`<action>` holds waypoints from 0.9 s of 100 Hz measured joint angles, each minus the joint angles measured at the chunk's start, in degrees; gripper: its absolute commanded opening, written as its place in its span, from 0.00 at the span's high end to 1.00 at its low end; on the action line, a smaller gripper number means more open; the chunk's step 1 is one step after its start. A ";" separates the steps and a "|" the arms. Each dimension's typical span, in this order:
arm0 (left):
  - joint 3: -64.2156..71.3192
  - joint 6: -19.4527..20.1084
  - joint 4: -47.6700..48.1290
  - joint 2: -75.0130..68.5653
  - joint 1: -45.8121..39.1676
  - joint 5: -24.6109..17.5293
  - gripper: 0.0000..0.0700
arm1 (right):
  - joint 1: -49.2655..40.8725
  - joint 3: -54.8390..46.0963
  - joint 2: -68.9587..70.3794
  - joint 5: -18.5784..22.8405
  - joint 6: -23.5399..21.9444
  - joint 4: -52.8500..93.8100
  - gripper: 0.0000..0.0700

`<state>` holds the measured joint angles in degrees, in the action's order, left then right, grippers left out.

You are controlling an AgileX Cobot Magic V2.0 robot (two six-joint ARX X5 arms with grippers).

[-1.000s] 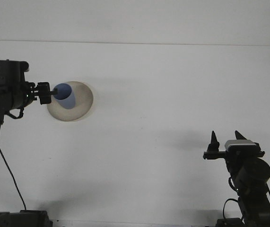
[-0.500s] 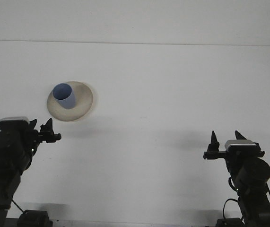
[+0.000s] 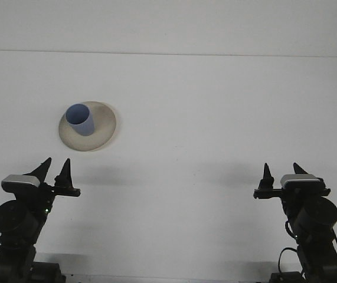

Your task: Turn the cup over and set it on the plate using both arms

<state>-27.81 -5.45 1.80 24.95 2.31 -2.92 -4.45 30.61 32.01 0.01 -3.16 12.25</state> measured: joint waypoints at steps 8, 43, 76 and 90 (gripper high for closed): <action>0.00 0.00 0.02 0.00 0.00 -0.02 0.52 | 0.00 0.00 0.00 0.00 0.00 0.00 0.28; 0.00 0.00 0.39 0.00 0.00 -0.02 0.99 | 0.00 0.00 0.00 0.00 0.15 -0.02 1.00; 0.00 0.00 0.31 0.00 0.00 -0.02 0.98 | 0.00 0.00 0.00 0.00 0.17 -0.07 1.00; 0.00 0.00 0.28 0.00 0.00 -0.02 0.98 | 0.00 0.00 0.00 0.00 0.17 -0.09 1.00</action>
<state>-27.81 -5.45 2.09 24.95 2.31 -2.94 -4.45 30.61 32.01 0.01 -2.98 12.16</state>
